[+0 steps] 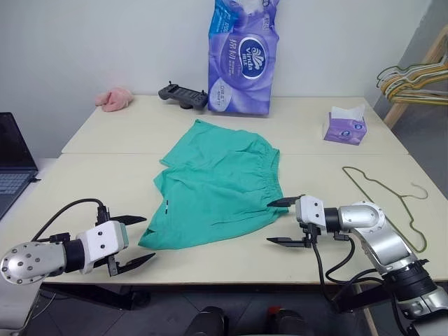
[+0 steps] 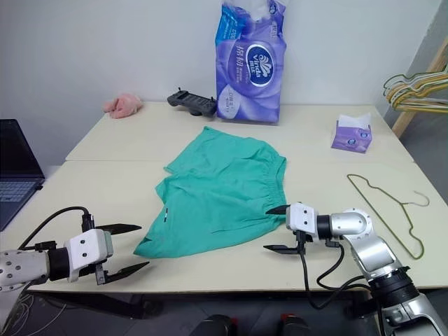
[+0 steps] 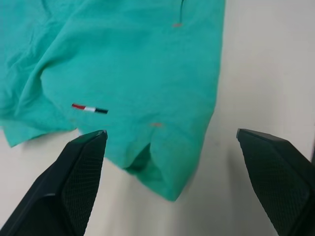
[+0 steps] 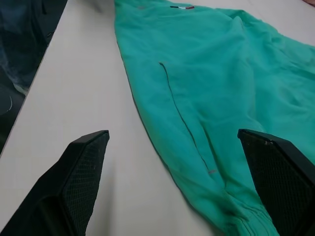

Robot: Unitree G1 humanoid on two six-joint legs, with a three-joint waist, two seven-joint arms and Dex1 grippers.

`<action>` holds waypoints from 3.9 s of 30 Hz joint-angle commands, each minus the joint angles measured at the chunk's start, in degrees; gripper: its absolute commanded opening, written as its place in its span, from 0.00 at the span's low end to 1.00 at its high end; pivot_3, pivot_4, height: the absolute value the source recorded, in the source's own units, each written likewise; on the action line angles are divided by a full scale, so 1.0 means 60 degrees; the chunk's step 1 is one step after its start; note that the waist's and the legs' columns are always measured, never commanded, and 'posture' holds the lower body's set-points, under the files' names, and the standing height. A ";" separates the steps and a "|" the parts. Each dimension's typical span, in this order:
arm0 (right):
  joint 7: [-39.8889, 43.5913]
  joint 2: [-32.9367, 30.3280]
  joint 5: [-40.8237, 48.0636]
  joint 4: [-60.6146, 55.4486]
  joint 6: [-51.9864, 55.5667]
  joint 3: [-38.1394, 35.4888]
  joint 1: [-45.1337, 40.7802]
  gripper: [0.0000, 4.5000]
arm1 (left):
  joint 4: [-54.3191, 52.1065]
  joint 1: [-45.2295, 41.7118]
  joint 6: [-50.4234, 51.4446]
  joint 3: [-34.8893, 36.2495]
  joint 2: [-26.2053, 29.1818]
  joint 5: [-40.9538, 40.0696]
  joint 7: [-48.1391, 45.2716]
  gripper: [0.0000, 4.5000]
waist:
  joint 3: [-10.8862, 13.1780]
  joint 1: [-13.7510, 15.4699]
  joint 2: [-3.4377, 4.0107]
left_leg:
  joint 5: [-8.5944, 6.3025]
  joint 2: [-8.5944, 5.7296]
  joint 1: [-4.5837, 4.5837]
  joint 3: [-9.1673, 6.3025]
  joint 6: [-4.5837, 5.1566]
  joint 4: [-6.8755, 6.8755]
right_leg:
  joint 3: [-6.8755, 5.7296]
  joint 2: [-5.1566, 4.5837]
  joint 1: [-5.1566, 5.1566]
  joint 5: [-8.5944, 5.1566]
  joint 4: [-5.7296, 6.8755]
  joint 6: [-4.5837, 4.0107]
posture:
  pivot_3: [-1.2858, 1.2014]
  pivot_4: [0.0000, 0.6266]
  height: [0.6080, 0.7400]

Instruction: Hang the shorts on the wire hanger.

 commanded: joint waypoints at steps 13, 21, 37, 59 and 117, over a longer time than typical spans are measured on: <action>0.0288 0.0408 -0.1022 0.2846 -0.1416 0.0320 -0.1638 0.99 | 0.1691 -0.1804 -0.0133 -0.2123 -0.0642 0.0766 0.0182 1.00 | 0.0007 -0.0090 0.0003 | 0.0001 -0.0002 -0.0003 0.0003 -0.0001 -0.0005 | 0.0006 0.0007 -0.0031 0.0012 0.0027 -0.0019 | 0.58 0.11 1.00; 0.0270 0.0791 -0.1310 0.4092 -0.1684 0.0378 -0.2318 0.99 | 0.2465 -0.2497 -0.0128 -0.2874 -0.0746 0.1038 -0.0062 1.00 | -0.0013 -0.0094 0.0050 | 0.0003 -0.0003 0.0008 0.0003 -0.0001 -0.0002 | 0.0008 0.0010 -0.0029 0.0014 0.0048 -0.0022 | 0.58 0.11 1.00; 0.0661 0.0775 -0.1629 0.5094 -0.2628 0.0297 -0.2536 0.33 | 0.3441 -0.3074 -0.0603 -0.3441 -0.0669 0.1456 -0.0039 0.53 | -0.0098 -0.0100 0.0187 | 0.0003 -0.0009 0.0015 0.0005 0.0001 0.0000 | 0.0014 0.0008 -0.0022 0.0014 0.0060 -0.0022 | 0.57 0.11 1.00; 0.2580 -0.2200 0.0655 -0.0245 0.0702 -0.0409 -0.0097 0.00 | -0.1059 -0.1805 0.2710 -0.2676 0.1109 -0.1274 -0.1770 0.01 | -0.0056 -0.0132 0.0146 | -0.0008 -0.0006 -0.0026 0.0005 0.0017 0.0000 | 0.0024 0.0004 -0.0048 0.0011 0.0038 -0.0018 | 0.58 0.11 1.00; -0.0577 0.1281 -0.2417 0.6778 -0.3986 0.0810 -0.5312 0.00 | -0.0410 -0.3767 0.3696 -0.3747 0.2536 -0.0911 -0.3788 0.01 | -0.0258 -0.0814 0.0008 | -0.0059 -0.0008 -0.0023 0.0142 0.0070 0.0119 | 0.0033 0.0063 -0.0175 0.0172 0.0056 -0.0017 | 0.55 0.06 1.00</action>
